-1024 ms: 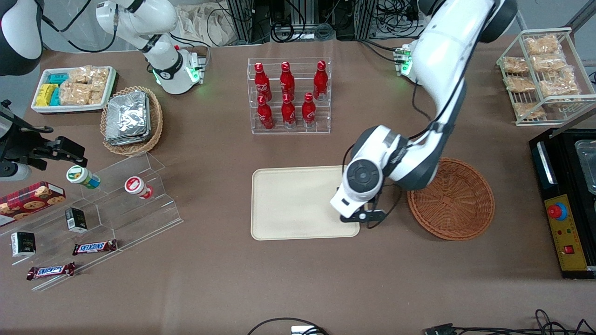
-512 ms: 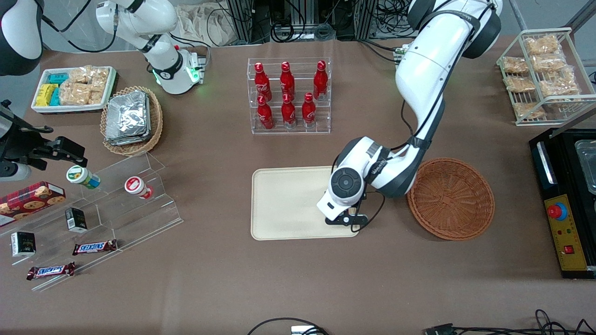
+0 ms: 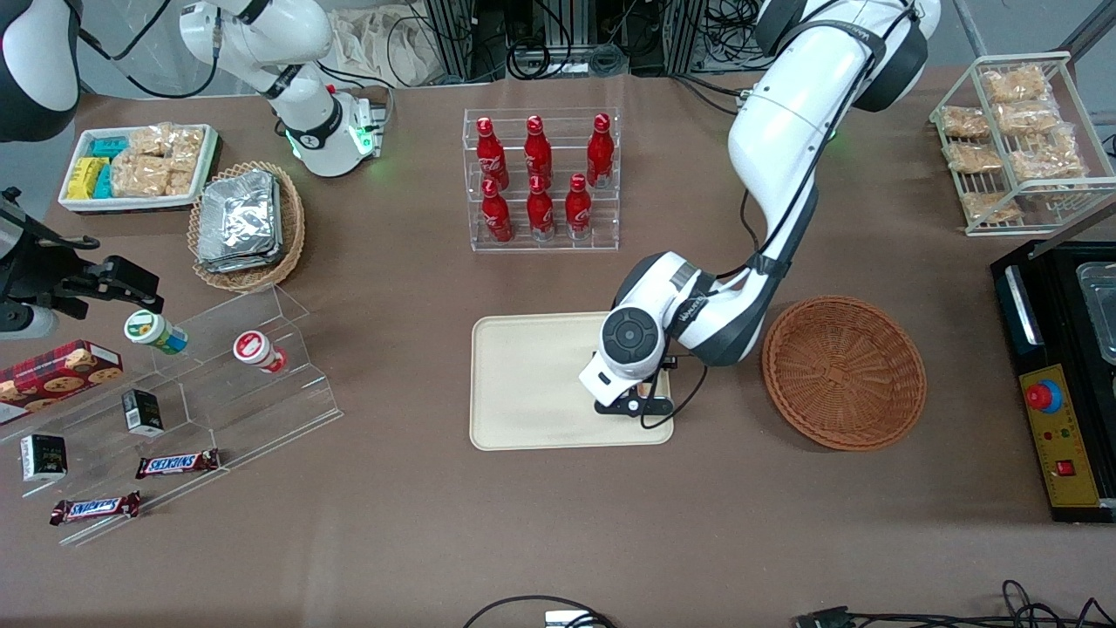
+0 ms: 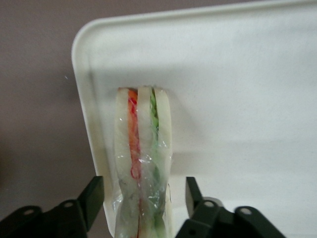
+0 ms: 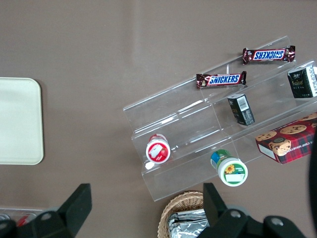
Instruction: Place sandwich from basket to tray
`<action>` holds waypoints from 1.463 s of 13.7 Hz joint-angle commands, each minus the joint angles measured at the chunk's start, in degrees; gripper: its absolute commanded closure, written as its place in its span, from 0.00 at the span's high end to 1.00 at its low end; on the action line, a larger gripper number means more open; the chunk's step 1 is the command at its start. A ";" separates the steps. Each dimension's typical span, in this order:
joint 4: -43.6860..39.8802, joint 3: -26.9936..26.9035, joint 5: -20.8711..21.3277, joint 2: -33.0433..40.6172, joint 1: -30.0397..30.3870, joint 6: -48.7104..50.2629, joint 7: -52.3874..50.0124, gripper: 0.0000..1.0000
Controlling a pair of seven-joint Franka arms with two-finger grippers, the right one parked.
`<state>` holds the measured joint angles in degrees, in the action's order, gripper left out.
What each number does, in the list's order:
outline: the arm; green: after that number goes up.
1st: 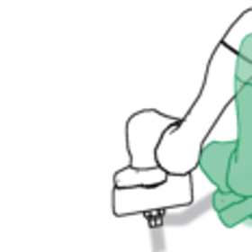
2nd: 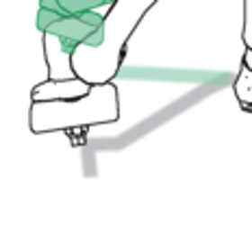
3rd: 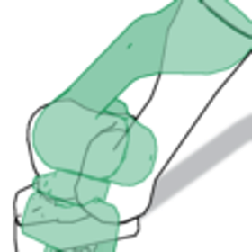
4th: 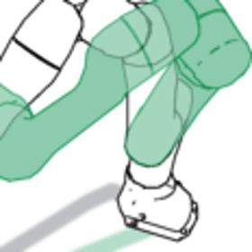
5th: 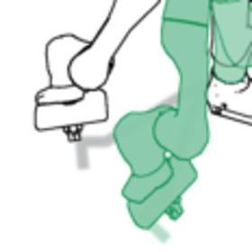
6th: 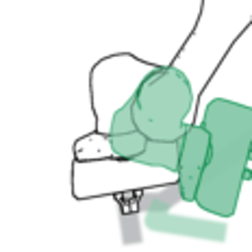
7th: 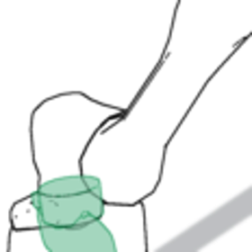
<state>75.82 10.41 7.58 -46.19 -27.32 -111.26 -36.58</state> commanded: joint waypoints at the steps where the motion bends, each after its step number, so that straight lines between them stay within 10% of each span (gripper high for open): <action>1: 1.25 -0.48 -0.54 5.92 2.07 3.93 -0.77 1.00; 8: 35.86 -0.57 -1.60 35.61 6.91 -3.44 -0.78 1.00; 20: 25.35 -0.75 -6.16 45.84 31.16 14.31 25.31 1.00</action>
<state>104.14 8.86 3.14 -0.01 0.17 -99.24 -16.28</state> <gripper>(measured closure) 0.000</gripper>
